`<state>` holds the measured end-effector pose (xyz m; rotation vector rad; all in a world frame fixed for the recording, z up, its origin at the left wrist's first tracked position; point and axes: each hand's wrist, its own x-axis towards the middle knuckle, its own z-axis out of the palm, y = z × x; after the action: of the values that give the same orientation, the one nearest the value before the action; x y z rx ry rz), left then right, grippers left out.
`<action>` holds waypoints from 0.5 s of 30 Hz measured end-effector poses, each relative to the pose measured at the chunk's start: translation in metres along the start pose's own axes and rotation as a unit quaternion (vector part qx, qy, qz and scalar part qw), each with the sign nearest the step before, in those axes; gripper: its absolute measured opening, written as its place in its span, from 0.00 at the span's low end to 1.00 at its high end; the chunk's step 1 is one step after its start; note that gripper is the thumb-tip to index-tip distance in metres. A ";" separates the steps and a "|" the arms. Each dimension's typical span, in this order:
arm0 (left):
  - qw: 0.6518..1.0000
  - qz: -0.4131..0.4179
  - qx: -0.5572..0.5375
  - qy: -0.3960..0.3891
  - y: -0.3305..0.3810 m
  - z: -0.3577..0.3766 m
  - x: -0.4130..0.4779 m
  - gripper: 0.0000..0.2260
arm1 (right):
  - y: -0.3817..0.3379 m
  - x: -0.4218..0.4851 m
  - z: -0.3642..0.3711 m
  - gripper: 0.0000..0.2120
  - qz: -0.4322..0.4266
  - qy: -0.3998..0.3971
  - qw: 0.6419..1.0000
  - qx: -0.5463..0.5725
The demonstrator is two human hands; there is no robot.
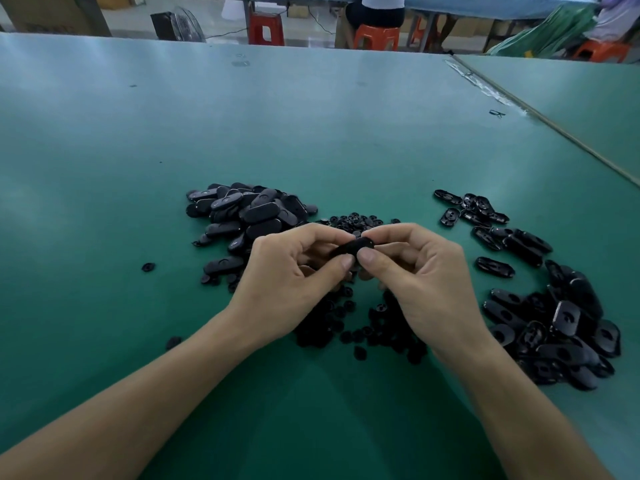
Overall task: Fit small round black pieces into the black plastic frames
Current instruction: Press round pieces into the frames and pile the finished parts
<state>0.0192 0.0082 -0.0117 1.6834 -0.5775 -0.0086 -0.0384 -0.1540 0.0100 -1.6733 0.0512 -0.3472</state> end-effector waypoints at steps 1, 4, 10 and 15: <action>1.000 0.003 -0.004 0.004 0.000 0.000 0.000 0.08 | 0.000 0.000 0.001 0.07 0.000 -0.002 1.000 -0.008; 1.000 0.005 -0.012 0.014 -0.001 -0.001 0.001 0.08 | 0.000 0.000 0.000 0.06 -0.002 0.000 0.999 -0.032; 0.999 0.010 -0.035 0.010 0.001 -0.002 0.001 0.08 | 0.004 0.001 0.001 0.07 -0.021 0.006 0.999 -0.042; 1.000 0.017 -0.013 0.007 0.003 -0.001 0.001 0.07 | 0.004 0.001 0.001 0.14 -0.083 -0.012 0.993 -0.081</action>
<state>0.0193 0.0086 -0.0083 1.6475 -0.5935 0.0202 -0.0366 -0.1542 0.0063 -1.8469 -0.0804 -0.4568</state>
